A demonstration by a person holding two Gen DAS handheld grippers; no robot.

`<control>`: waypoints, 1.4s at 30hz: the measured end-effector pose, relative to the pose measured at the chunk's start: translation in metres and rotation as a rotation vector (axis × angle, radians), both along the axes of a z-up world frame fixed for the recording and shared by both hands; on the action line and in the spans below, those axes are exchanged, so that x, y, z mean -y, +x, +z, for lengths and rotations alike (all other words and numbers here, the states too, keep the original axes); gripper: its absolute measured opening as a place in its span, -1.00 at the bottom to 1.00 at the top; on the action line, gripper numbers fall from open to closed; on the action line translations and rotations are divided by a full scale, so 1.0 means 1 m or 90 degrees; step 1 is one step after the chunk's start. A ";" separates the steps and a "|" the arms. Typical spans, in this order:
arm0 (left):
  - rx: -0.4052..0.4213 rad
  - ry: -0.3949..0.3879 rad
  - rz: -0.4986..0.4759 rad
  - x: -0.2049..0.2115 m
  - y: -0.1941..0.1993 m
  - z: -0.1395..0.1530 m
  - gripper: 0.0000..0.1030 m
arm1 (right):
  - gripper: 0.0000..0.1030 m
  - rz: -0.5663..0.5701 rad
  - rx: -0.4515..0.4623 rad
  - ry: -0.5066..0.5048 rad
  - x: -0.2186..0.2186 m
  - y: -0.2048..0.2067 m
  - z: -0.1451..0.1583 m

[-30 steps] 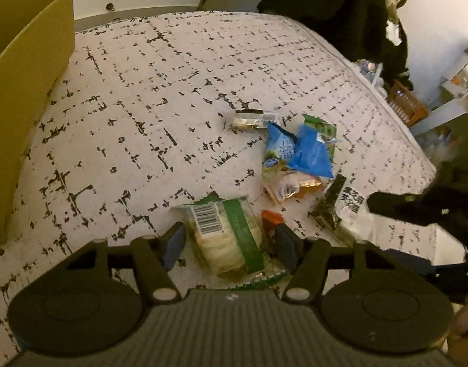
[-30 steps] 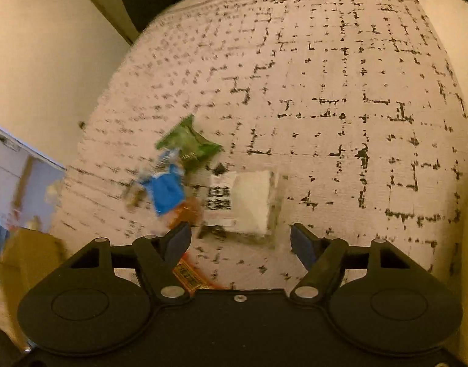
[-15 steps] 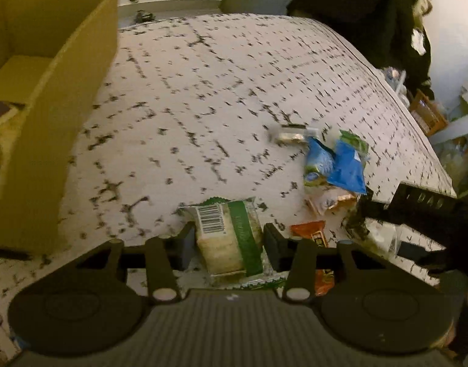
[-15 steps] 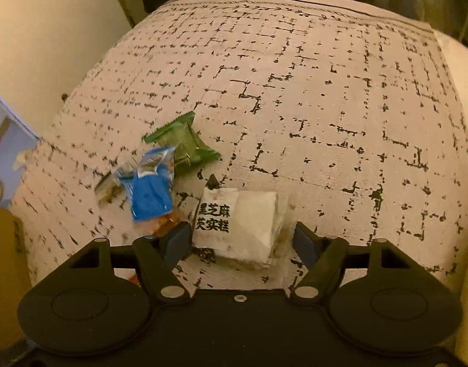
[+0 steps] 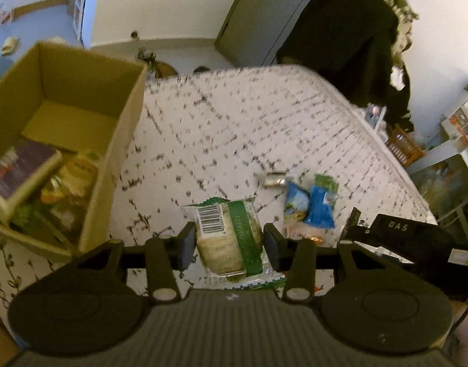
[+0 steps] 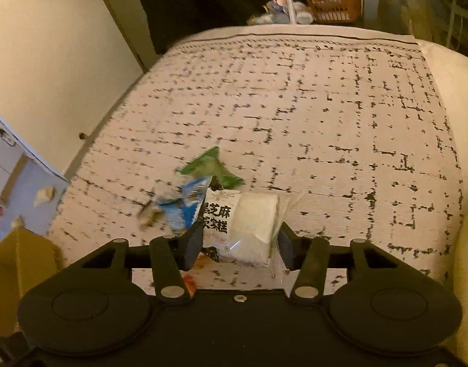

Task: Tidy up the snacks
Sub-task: 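Grasp the white cake packet with the right tool while the left tool grasps the green-striped bread bag, then carry the white packet and green-striped bag over the box with both tools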

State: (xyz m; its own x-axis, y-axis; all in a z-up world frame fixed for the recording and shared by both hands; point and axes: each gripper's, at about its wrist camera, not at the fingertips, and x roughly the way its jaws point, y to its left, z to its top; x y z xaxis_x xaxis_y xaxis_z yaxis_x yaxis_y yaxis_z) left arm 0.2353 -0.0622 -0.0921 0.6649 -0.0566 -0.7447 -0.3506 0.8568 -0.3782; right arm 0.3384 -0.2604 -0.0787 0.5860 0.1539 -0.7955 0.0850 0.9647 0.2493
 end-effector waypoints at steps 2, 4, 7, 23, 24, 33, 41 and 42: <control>0.017 0.005 0.002 -0.003 -0.006 0.011 -0.12 | -0.03 -0.001 0.015 0.013 -0.002 -0.005 0.005; 0.032 0.009 0.005 -0.005 -0.012 0.022 -0.12 | -0.03 0.009 0.028 0.019 -0.007 -0.009 0.010; 0.056 0.015 0.010 -0.009 -0.022 0.038 -0.12 | -0.03 0.034 0.060 0.021 -0.016 -0.017 0.022; 0.118 0.060 0.069 -0.057 -0.067 0.086 -0.12 | -0.02 0.159 0.175 0.031 -0.068 -0.060 0.061; 0.122 0.061 0.073 -0.060 -0.070 0.088 -0.12 | -0.02 0.165 0.179 0.029 -0.072 -0.063 0.062; 0.138 0.078 0.102 -0.091 -0.088 0.098 -0.12 | -0.02 0.213 0.220 0.030 -0.100 -0.087 0.080; 0.140 0.085 0.130 -0.116 -0.097 0.099 -0.12 | -0.02 0.239 0.240 0.082 -0.129 -0.097 0.081; 0.139 0.084 0.133 -0.120 -0.097 0.099 -0.12 | -0.02 0.244 0.245 0.084 -0.134 -0.098 0.081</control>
State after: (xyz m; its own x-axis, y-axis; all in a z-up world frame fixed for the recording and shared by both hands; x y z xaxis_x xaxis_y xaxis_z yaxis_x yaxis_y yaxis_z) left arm 0.1380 0.0575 0.0065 0.7970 0.1854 -0.5748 -0.4465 0.8218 -0.3539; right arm 0.2400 -0.1265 0.0021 0.7132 0.4964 -0.4949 -0.3865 0.8675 0.3130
